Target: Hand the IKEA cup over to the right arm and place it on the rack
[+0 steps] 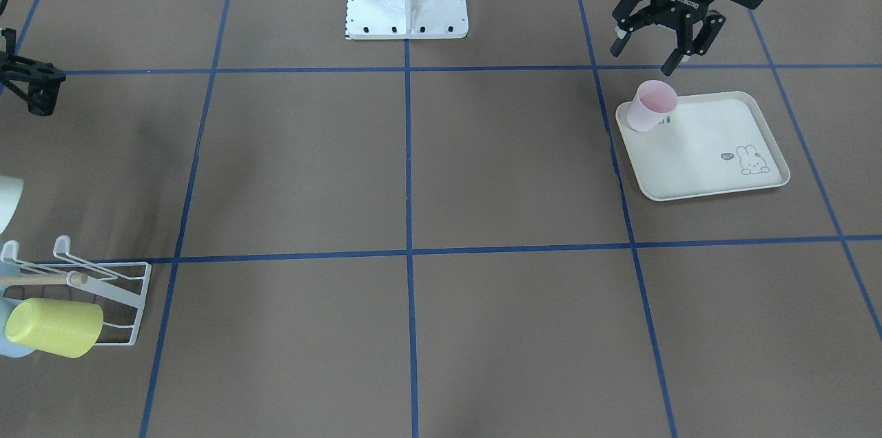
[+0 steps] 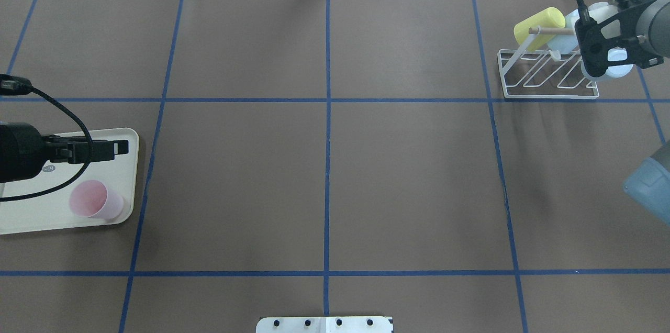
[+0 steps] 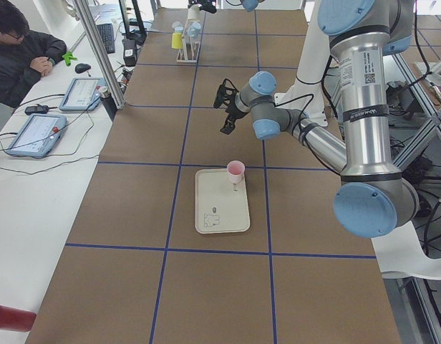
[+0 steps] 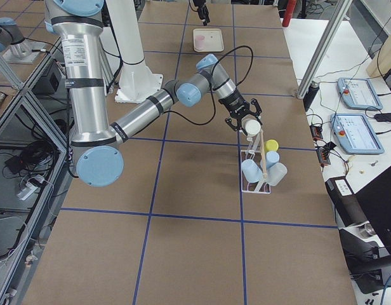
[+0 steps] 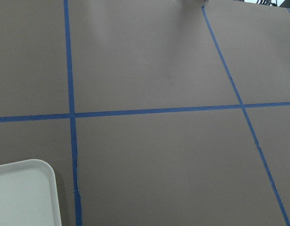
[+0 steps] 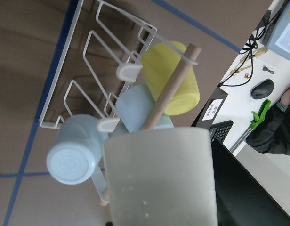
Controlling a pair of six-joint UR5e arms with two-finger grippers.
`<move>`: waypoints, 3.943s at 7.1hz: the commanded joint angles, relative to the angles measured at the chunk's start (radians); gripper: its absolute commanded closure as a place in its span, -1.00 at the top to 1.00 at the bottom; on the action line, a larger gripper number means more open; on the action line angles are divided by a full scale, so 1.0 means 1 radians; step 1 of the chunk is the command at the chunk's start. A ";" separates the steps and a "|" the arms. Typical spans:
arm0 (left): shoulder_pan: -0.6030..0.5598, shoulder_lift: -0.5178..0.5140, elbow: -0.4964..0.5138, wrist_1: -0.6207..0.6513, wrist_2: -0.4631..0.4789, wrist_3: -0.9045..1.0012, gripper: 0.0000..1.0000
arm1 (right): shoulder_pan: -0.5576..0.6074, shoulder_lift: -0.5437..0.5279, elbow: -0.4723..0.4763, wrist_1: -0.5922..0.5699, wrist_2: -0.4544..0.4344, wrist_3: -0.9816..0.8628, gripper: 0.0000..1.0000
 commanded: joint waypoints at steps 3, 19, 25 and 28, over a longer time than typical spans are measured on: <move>0.000 -0.005 0.001 -0.002 0.000 0.000 1.00 | -0.055 -0.002 -0.081 0.005 -0.120 -0.040 -1.00; 0.003 -0.008 0.008 -0.003 0.000 0.000 1.00 | -0.164 0.029 -0.232 0.013 -0.267 -0.038 -0.17; -0.001 0.014 0.001 -0.002 -0.008 0.030 1.00 | -0.164 0.070 -0.188 0.020 -0.256 -0.011 0.93; -0.078 0.145 0.011 -0.018 -0.008 0.187 1.00 | -0.164 0.070 -0.124 0.136 0.018 0.301 0.97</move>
